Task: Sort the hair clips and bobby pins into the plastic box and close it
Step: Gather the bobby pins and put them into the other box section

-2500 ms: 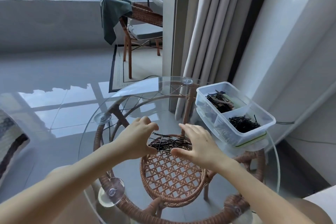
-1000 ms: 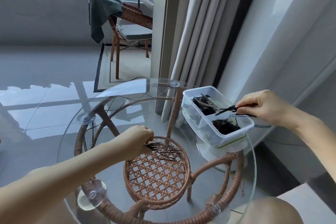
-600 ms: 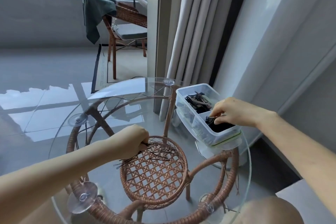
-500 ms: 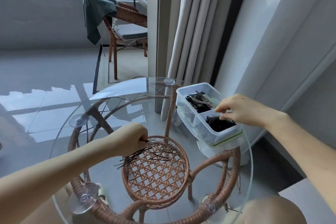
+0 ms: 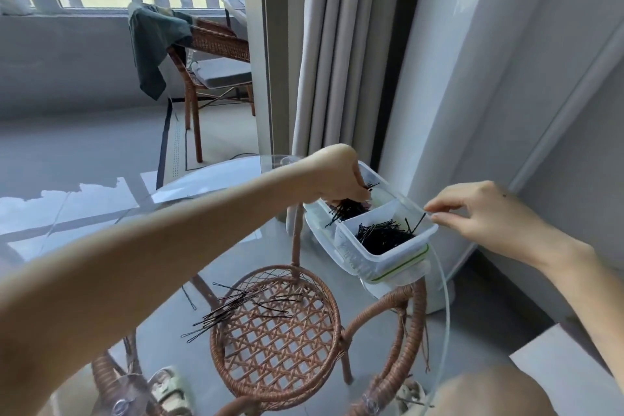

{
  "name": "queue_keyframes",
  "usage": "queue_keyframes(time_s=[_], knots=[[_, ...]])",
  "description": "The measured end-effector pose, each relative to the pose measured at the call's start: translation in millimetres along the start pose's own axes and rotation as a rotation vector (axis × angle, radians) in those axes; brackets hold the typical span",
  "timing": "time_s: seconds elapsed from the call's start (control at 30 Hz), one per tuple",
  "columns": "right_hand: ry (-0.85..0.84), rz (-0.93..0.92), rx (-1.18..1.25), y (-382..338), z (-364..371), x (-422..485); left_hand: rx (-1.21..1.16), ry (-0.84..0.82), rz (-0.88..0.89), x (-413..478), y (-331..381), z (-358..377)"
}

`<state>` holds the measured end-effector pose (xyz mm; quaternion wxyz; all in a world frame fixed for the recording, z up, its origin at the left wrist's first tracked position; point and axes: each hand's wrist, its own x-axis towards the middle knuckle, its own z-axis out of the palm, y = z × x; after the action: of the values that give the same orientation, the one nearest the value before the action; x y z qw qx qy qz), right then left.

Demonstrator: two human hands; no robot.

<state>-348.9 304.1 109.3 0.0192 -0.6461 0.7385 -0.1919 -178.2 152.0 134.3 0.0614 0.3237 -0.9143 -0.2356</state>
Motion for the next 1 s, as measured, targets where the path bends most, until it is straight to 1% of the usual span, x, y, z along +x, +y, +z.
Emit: queue_keyframes(time_s=[0.17, 0.27, 0.33, 0.37, 0.47, 0.53, 0.6, 0.7, 0.77, 0.8, 0.87, 0.93, 1.0], knots=[[0.026, 0.01, 0.033, -0.9, -1.6, -7.7, 0.371, -0.073, 0.1, 34.2, 41.6, 51.5], [0.047, 0.017, 0.023, -2.8, -1.2, -12.6, 0.487, -0.153, 0.093, 38.5, 44.6, 67.7], [0.068, 0.003, 0.022, -6.2, -1.4, -14.9, 0.458, -0.173, 0.104, 36.3, 42.6, 63.1], [0.095, -0.019, 0.026, -9.3, -1.9, -15.4, 0.387, -0.149, 0.12, 32.8, 41.0, 56.6], [0.206, -0.121, 0.08, -28.1, -1.9, -16.9, 0.153, -0.006, 0.16, 12.8, 25.7, 25.4], [0.224, -0.187, 0.211, -51.7, 4.9, -20.5, 0.11, 0.033, 0.149, -8.7, 1.7, 5.8], [0.139, -0.268, 0.303, -78.3, 23.5, -25.8, 0.131, -0.016, 0.116, -35.4, -32.2, -4.1], [-0.105, -0.385, 0.256, -109.9, 72.2, -29.8, 0.266, -0.165, 0.05, -84.0, -90.8, 8.0], [-0.219, -0.368, 0.161, -120.1, 105.2, -25.6, 0.294, -0.25, -0.028, -112.5, -123.3, 25.5], [-0.261, -0.332, 0.106, -122.2, 119.5, -21.2, 0.315, -0.265, -0.051, -123.4, -135.5, 33.7], [-0.311, -0.233, 0.016, -125.3, 139.5, -11.3, 0.373, -0.223, -0.078, -139.4, -152.2, 46.5], [-0.305, -0.152, 0.005, -129.8, 150.5, -3.4, 0.386, -0.086, -0.137, -151.3, -159.9, 53.1], [-0.298, -0.122, 0.051, -135.9, 156.8, 0.3, 0.406, 0.057, -0.25, -161.9, -164.3, 56.5]])
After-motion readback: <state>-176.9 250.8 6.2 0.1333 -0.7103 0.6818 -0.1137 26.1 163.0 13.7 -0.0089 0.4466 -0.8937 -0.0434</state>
